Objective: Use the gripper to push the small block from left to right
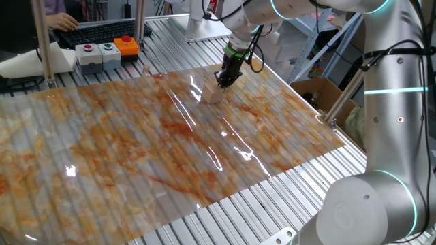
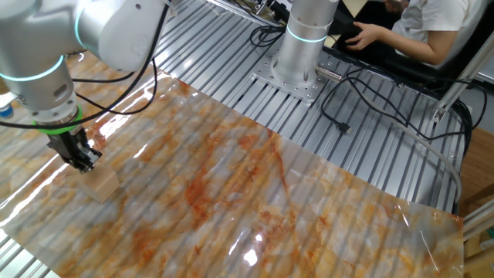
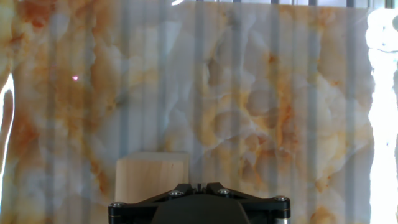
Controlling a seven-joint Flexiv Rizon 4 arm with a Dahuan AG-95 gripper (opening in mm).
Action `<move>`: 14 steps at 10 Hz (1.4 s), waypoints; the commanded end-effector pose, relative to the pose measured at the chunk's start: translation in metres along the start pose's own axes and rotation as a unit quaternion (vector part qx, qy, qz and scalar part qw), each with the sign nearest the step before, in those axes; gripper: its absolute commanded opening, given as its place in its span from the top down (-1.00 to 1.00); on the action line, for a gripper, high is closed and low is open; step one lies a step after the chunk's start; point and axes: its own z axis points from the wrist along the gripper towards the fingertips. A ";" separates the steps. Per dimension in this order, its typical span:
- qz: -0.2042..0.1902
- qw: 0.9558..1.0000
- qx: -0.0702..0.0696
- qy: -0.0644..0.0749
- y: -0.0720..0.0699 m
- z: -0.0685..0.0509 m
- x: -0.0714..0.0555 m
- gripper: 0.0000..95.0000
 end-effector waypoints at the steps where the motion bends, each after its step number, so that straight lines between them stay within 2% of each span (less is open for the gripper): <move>1: 0.004 1.000 0.000 -0.004 0.001 0.000 0.001 1.00; 5: 0.019 1.000 -0.001 -0.009 0.007 -0.006 0.002 1.00; 14: 0.043 0.999 -0.001 -0.008 0.030 -0.012 0.006 1.00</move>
